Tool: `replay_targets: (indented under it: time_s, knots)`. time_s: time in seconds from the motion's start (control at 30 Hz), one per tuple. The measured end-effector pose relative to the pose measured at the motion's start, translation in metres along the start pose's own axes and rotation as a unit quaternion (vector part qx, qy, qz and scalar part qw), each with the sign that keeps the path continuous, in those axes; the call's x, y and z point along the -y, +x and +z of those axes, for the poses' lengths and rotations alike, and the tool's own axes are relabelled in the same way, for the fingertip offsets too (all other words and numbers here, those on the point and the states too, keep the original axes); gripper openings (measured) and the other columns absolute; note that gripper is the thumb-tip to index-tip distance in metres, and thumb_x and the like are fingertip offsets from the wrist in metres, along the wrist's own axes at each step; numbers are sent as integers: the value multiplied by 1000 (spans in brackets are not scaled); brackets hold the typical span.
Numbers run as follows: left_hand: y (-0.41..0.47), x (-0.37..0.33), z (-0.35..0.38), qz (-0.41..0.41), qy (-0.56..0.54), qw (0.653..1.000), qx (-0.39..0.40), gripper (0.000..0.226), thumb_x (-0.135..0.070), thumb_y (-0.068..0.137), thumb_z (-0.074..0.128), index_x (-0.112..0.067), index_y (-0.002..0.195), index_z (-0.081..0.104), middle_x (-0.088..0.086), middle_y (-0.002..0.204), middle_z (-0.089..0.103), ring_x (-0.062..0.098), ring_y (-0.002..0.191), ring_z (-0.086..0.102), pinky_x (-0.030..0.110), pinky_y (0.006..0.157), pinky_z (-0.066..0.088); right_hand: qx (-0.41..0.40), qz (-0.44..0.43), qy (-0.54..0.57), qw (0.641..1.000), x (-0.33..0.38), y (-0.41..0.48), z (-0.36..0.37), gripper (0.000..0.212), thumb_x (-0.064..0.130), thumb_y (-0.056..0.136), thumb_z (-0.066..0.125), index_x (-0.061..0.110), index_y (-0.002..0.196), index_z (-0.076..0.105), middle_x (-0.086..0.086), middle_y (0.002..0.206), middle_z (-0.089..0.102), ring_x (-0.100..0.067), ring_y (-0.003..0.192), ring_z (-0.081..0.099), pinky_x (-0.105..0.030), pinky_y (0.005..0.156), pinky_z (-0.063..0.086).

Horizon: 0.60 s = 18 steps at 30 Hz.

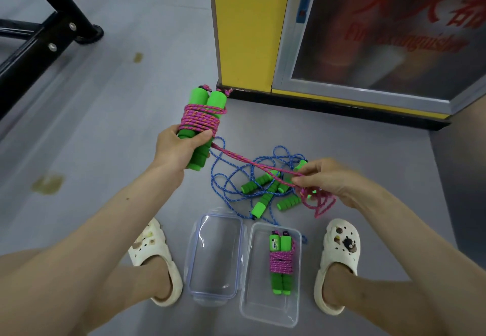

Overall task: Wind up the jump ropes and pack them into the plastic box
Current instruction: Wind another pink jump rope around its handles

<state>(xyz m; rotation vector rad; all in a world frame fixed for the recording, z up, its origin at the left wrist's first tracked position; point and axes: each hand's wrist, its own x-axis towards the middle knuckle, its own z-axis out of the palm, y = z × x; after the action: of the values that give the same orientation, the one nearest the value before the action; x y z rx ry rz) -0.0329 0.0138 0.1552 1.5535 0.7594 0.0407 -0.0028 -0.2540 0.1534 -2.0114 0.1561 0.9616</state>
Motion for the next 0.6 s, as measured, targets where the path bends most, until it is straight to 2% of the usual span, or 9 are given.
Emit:
replay_targets:
  time_s: [0.07, 0.13, 0.2, 0.27, 0.33, 0.4, 0.47, 0.53, 0.6]
  knots:
    - [5, 4, -5, 22, 32, 999, -22, 40, -19, 75, 80, -8, 108, 61, 15, 97, 69, 32, 77, 69, 35, 63, 59, -9, 15, -52, 998, -2, 1, -2, 3, 13, 82, 71, 11, 80, 70, -6, 74, 66, -14, 65, 54, -24, 63, 43]
    - [6, 4, -10, 43, 56, 996, -47, 41, -23, 72, 83, -11, 105, 62, 16, 96, 70, 35, 83, 69, 49, 75, 58, -62, 27, -162, 984, -8, 6, -5, 5, 11, 83, 70, 12, 79, 70, -2, 67, 59, -11, 62, 48, -23, 56, 37]
    - [9, 4, -15, 49, 51, 995, -65, 42, -24, 69, 84, -12, 103, 62, 16, 94, 70, 36, 82, 69, 54, 75, 57, -135, 36, -255, 957, -16, 12, -8, 5, 11, 83, 67, 8, 79, 69, -2, 63, 53, -15, 62, 49, -25, 55, 36]
    - [9, 3, -16, 41, 52, 996, -61, 41, -24, 69, 84, -13, 101, 62, 16, 96, 70, 36, 83, 69, 54, 76, 57, -170, 36, -283, 943, -21, 15, -9, 9, 12, 82, 65, 4, 84, 67, -4, 63, 53, -19, 62, 52, -26, 53, 37]
    - [3, 3, -13, 37, 64, 997, -34, 35, -21, 71, 84, -16, 97, 61, 16, 97, 70, 36, 85, 69, 51, 77, 57, -175, 37, -307, 935, -25, 20, -7, 14, 11, 83, 63, 3, 93, 67, -8, 75, 58, -24, 75, 56, -28, 58, 41]
    - [-3, 2, -7, 26, 62, 998, -1, 32, -18, 74, 81, -16, 98, 60, 16, 99, 69, 35, 85, 69, 43, 72, 59, -172, 25, -351, 920, -24, 22, -4, 27, 9, 84, 60, 5, 110, 65, -14, 108, 59, -31, 106, 53, -31, 77, 43]
    - [-11, -1, 0, 4, 41, 999, 36, 33, -17, 77, 78, -12, 104, 60, 14, 100, 69, 30, 81, 70, 30, 57, 58, -164, -19, -303, 939, -13, 18, 2, 40, 4, 86, 58, 9, 126, 59, -14, 128, 53, -28, 118, 48, -28, 85, 44]
    - [-21, -4, 8, -25, 18, 996, 85, 38, -18, 78, 76, -9, 111, 60, 11, 98, 71, 24, 71, 70, 23, 50, 54, -141, -60, -113, 982, 0, 10, 10, 42, -3, 88, 53, 11, 127, 58, -8, 129, 56, -17, 109, 53, -17, 73, 47]
    - [-30, -4, 18, -51, 4, 989, 139, 40, -21, 78, 76, -9, 114, 61, 7, 92, 73, 21, 67, 71, 25, 54, 56, -115, -87, 33, 989, 11, 3, 18, 39, -5, 88, 52, 11, 123, 60, -4, 124, 61, -12, 104, 56, -15, 74, 46]
